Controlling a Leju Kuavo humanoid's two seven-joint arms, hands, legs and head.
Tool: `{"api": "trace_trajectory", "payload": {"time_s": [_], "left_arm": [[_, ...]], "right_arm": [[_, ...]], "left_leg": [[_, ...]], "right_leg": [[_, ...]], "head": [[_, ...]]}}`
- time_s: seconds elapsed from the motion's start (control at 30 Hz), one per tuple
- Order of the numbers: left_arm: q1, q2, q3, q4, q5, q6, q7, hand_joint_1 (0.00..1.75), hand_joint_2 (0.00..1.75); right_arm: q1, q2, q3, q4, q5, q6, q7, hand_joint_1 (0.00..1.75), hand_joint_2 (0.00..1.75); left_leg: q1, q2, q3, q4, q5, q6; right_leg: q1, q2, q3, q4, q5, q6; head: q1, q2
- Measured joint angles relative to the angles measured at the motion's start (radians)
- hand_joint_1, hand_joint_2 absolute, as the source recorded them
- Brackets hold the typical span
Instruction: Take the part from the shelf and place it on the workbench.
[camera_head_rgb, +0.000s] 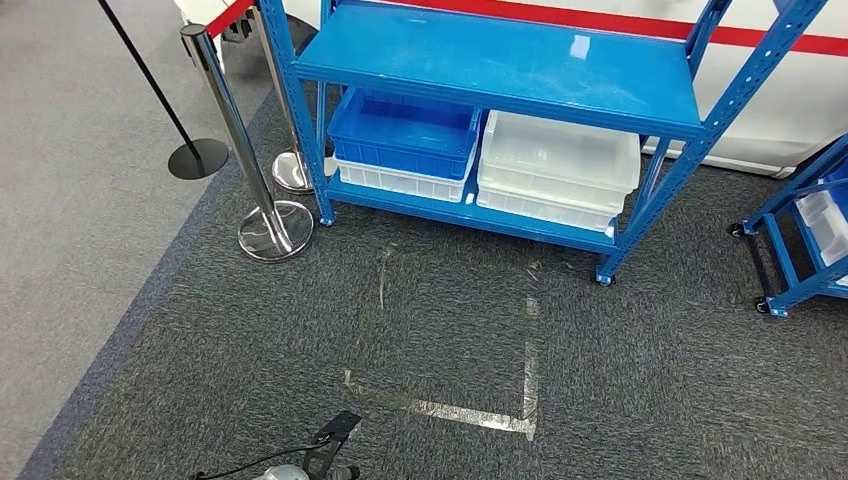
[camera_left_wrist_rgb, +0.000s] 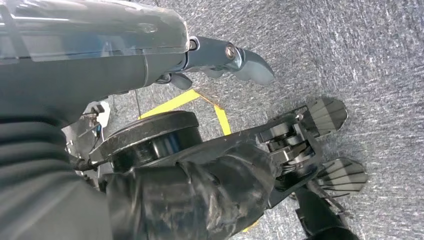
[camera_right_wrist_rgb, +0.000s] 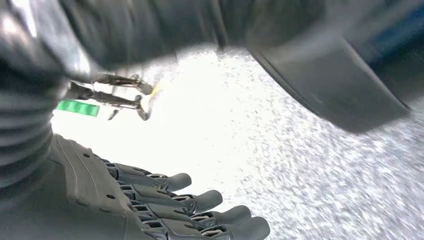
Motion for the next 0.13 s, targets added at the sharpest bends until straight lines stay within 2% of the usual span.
{"api": "trace_trajectory", "payload": {"time_s": [0.03, 0.07, 0.13], "left_arm": [[0.002, 0.000, 0.000, 0.000, 0.000, -0.006, 0.003, 0.00, 1.75], [0.006, 0.000, 0.000, 0.000, -0.004, -0.014, 0.006, 0.00, 1.75], [0.012, 0.000, 0.002, -0.001, -0.017, -0.026, 0.007, 0.00, 1.75]], "right_arm": [[-0.001, -0.001, -0.001, 0.000, -0.005, 0.000, 0.001, 0.00, 1.75], [0.000, -0.002, -0.003, 0.000, -0.009, 0.000, 0.001, 0.00, 1.75], [0.005, -0.002, -0.008, 0.000, -0.014, 0.000, 0.000, 0.00, 1.75]], "left_leg": [[-0.002, 0.001, 0.001, 0.001, -0.002, 0.003], [-0.004, 0.001, 0.002, 0.002, -0.004, 0.005], [-0.005, 0.000, 0.007, 0.005, -0.009, 0.007]], "right_leg": [[0.002, 0.000, -0.023, 0.048, -0.012, 0.000], [0.003, 0.000, -0.031, 0.064, -0.007, -0.001], [0.004, 0.000, -0.009, 0.021, 0.032, -0.004]], "head": [[0.000, 0.000], [0.000, 0.000], [0.000, 0.000]]}}
